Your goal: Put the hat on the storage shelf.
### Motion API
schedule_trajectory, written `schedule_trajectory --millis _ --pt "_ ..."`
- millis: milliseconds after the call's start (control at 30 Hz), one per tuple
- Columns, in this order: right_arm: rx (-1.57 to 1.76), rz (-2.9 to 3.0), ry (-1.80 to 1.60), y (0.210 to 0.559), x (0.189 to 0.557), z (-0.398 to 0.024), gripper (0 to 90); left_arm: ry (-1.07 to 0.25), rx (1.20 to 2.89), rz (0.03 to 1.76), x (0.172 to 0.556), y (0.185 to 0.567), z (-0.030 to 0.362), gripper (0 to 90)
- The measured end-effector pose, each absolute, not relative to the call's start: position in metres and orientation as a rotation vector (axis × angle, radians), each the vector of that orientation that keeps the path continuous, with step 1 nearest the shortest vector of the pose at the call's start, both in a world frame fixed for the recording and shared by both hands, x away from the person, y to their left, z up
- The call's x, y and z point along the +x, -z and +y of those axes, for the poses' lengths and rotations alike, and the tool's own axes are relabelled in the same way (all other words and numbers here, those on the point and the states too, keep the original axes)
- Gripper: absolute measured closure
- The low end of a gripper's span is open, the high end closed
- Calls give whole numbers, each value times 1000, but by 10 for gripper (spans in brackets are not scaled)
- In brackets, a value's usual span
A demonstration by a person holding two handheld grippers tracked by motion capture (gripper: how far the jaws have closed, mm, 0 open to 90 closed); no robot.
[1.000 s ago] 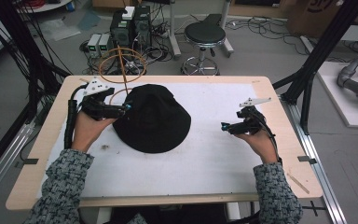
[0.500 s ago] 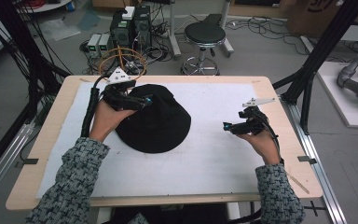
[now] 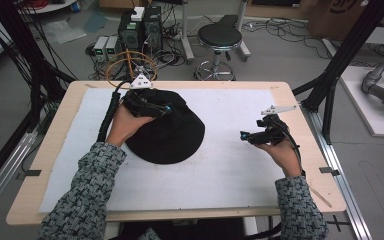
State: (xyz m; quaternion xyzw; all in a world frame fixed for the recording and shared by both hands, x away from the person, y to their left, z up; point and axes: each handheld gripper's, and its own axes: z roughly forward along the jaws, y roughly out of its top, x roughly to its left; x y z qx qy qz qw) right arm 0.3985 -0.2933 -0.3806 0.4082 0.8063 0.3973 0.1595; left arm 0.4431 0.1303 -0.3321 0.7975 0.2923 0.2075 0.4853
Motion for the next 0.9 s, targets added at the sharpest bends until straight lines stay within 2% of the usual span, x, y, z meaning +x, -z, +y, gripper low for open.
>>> schedule_trajectory --millis 200,300,333,367,900 --pt "1175 2297 -1140 380 398 -294 116 -499 1947 700 445 335 133 312" --pt "1167 2297 -1140 380 398 -294 116 -508 1957 690 445 336 133 383" --pt "1167 2297 -1137 380 398 -294 116 -508 1957 685 445 336 133 437" --pt "1167 2297 -1137 380 398 -294 116 -505 1964 681 445 337 134 437" --pt "1172 2292 -1138 380 399 -295 116 -501 1971 629 445 335 137 846"
